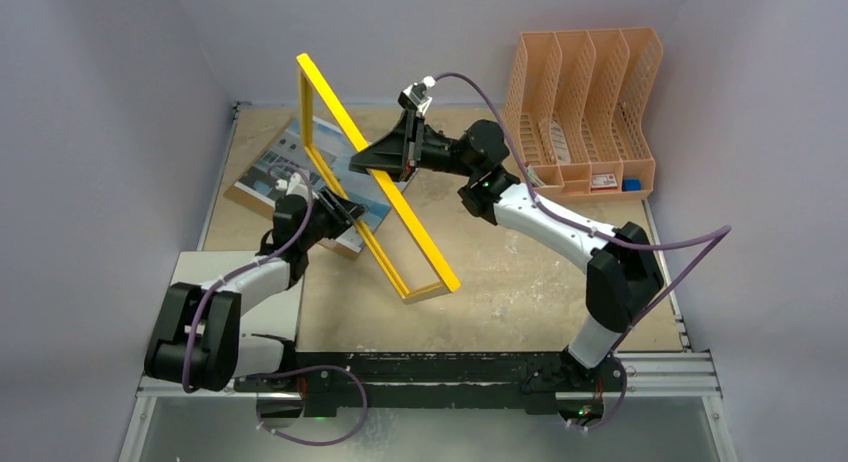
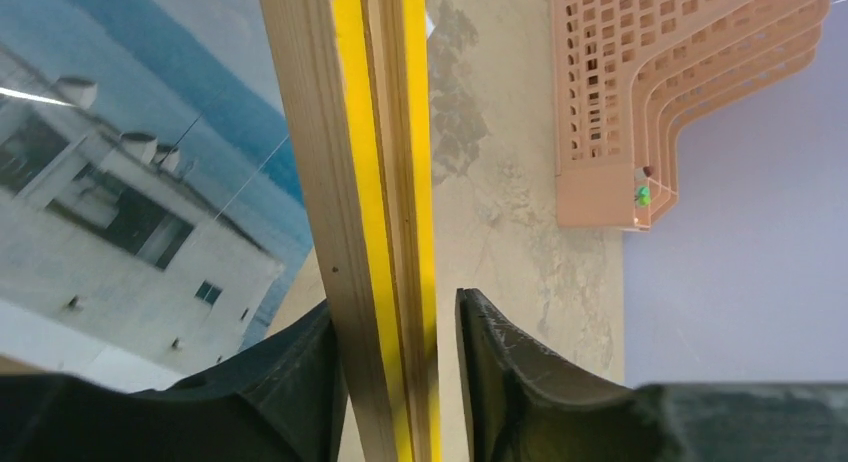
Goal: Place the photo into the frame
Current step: Turn over the photo frame at the center of the board.
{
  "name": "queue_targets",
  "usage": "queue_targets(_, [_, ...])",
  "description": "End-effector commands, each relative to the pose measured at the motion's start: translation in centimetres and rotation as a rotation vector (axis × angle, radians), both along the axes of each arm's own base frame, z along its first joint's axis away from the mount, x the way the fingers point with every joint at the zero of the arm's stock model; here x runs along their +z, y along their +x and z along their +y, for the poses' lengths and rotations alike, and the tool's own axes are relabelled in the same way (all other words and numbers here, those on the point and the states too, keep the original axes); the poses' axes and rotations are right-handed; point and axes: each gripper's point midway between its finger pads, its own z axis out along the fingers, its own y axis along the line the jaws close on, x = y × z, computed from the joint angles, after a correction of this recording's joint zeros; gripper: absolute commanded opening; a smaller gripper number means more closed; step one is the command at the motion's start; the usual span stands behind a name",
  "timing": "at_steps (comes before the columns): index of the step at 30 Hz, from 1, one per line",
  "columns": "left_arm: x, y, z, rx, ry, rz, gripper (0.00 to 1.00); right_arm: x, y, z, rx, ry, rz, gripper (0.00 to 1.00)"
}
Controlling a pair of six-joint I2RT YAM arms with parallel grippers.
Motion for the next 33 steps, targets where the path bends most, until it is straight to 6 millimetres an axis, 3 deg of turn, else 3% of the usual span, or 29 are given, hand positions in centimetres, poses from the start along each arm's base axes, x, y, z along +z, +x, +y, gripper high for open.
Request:
queue_targets(1, [1.2, -0.4, 0.9, 0.046, 0.01, -0.079, 0.35, 0.5, -0.2, -1.0, 0.001, 0.024, -0.022, 0.15])
queue_targets(6, [0.4, -1.2, 1.6, 0.062, 0.055, -0.047, 0.07, -1.5, 1.7, -1.6, -0.051, -0.031, 0.0, 0.24])
queue_targets(9, [0.1, -1.7, 1.9, 0.058, 0.087, -0.021, 0.0, -3.3, 3.1, -2.1, -0.084, -0.096, -0.03, 0.32])
queue_targets(15, [-0.6, -2.9, 2.2, 0.029, 0.148, 0.021, 0.0, -5.5, 5.3, -4.9, -0.116, -0.174, -0.147, 0.57])
queue_targets(20, [-0.4, -3.1, 1.9, 0.008, 0.153, 0.043, 0.0, -7.7, 7.1, -6.7, -0.172, -0.285, -0.229, 0.67])
queue_targets(26, [0.4, -2.8, 1.7, -0.009, 0.162, 0.052, 0.0, -11.3, 11.0, -11.0, -0.372, -0.488, -0.265, 0.71])
queue_targets(33, [2.2, -1.7, 1.3, -0.029, 0.16, 0.042, 0.0, -15.7, 13.3, -14.8, -0.498, -0.641, -0.26, 0.71])
